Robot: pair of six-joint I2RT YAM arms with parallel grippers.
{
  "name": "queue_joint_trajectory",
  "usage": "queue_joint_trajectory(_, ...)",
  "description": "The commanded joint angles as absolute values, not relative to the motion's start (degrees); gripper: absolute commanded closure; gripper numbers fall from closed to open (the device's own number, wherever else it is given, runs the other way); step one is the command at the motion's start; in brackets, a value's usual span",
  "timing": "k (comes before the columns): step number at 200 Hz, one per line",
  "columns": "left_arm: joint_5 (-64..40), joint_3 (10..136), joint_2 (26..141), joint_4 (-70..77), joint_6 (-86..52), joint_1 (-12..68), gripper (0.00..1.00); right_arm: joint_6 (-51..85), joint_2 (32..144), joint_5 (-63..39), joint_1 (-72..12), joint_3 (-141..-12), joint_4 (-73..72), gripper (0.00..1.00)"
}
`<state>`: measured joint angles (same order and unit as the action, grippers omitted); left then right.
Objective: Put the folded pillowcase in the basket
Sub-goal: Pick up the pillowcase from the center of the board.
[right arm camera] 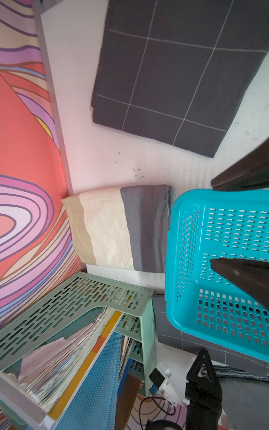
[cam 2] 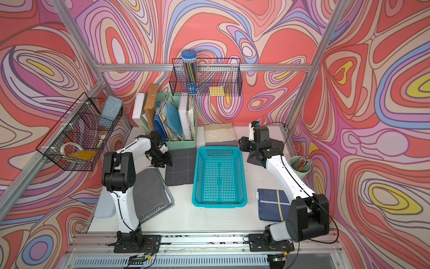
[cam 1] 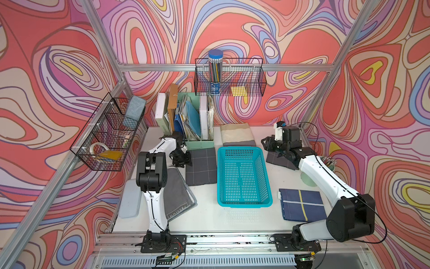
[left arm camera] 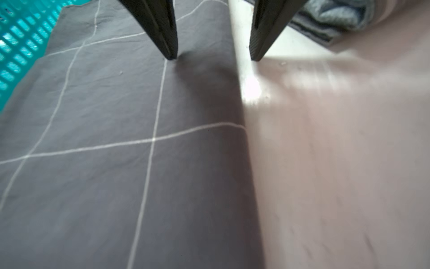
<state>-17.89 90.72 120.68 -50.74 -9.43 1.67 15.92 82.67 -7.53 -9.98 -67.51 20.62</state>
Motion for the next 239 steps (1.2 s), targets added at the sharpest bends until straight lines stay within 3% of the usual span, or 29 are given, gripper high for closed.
queue_joint_trajectory(1,-20.2,90.1,122.3,-49.9,-9.1,1.0,0.46,15.5,83.1,-8.5,-10.0,-68.3,20.4,0.52)
queue_joint_trajectory(71,-26.6,87.0,123.3,-48.2,-9.8,1.0,0.48,15.2,82.7,-8.0,-9.9,-68.4,20.3,0.52)
queue_joint_trajectory(143,-30.1,85.7,121.7,-46.6,-11.7,0.9,0.63,15.4,83.1,-8.7,-10.0,-67.7,19.6,0.52)
queue_joint_trajectory(190,-35.4,85.8,117.8,-45.7,-12.2,0.9,0.66,15.5,83.0,-8.8,-10.0,-67.6,19.2,0.52)
queue_joint_trajectory(200,-35.8,85.7,117.6,-45.4,-12.5,1.0,0.72,15.6,83.1,-8.9,-9.9,-67.5,19.2,0.52)
queue_joint_trajectory(224,-36.5,85.5,117.4,-44.9,-13.2,0.9,1.0,15.6,83.1,-8.8,-9.9,-67.5,19.3,0.52)
queue_joint_trajectory(239,-36.4,85.6,117.2,-44.8,-13.3,1.0,1.0,15.4,82.8,-8.6,-10.0,-67.5,19.4,0.52)
